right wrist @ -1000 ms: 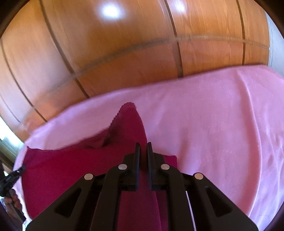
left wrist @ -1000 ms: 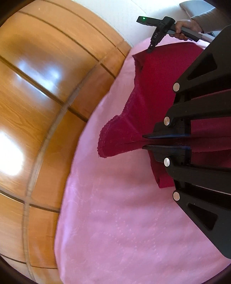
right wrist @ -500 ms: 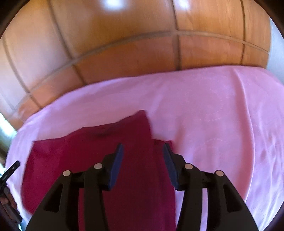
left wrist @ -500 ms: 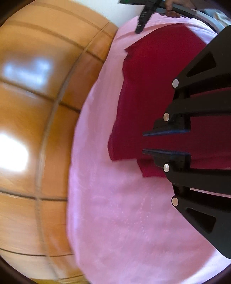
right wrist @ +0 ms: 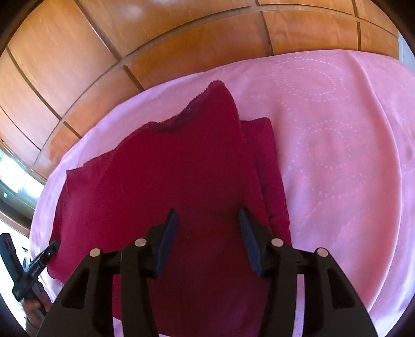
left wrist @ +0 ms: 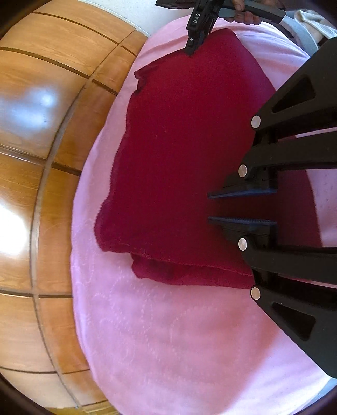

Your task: Fold small clothes

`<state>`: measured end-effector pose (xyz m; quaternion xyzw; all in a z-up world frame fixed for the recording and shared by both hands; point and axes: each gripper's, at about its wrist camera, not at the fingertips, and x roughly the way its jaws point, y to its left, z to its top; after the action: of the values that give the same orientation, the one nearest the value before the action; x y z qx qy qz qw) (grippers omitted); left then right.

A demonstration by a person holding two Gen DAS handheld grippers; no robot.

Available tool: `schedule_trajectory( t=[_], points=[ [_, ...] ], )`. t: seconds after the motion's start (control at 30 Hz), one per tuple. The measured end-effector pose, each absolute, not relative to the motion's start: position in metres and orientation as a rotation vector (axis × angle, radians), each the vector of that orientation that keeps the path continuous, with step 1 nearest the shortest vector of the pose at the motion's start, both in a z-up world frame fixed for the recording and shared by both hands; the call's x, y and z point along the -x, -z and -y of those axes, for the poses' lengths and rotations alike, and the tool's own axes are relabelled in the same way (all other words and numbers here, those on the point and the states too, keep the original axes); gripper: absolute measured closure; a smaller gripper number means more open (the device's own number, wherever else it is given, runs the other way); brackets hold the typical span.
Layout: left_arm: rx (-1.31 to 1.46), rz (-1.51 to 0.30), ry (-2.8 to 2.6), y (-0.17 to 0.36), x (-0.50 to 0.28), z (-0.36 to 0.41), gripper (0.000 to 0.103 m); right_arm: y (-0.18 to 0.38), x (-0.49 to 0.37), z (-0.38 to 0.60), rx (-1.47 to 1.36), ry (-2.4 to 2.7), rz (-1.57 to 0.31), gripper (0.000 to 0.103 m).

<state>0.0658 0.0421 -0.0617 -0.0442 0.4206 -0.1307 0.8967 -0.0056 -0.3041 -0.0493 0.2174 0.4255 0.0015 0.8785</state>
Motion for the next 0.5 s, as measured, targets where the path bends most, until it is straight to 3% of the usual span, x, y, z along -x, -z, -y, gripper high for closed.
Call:
schedule_trajectory(
  t=[0.03,0.07,0.1,0.37,0.5],
  points=[
    [0.091,-0.867,0.269,0.059,-0.060,-0.041,0.076,0.048,0.008,0.304,-0.463,-0.008,-0.878,0.051],
    [0.095,-0.860,0.268,0.058,-0.058,-0.042,0.058,0.046,0.010,0.304,-0.475,-0.014,-0.870,0.045],
    [0.107,-0.841,0.264,0.054,-0.053,-0.043,0.049,0.043,0.012,0.304,-0.492,-0.020,-0.856,0.041],
    [0.082,-0.769,0.227,0.029,-0.029,-0.047,0.048,0.026,0.040,0.314,-0.538,0.007,-0.792,0.028],
    [0.092,-0.750,0.226,0.022,-0.020,-0.052,0.048,0.028,0.054,0.325,-0.583,0.035,-0.789,0.027]
  ],
)
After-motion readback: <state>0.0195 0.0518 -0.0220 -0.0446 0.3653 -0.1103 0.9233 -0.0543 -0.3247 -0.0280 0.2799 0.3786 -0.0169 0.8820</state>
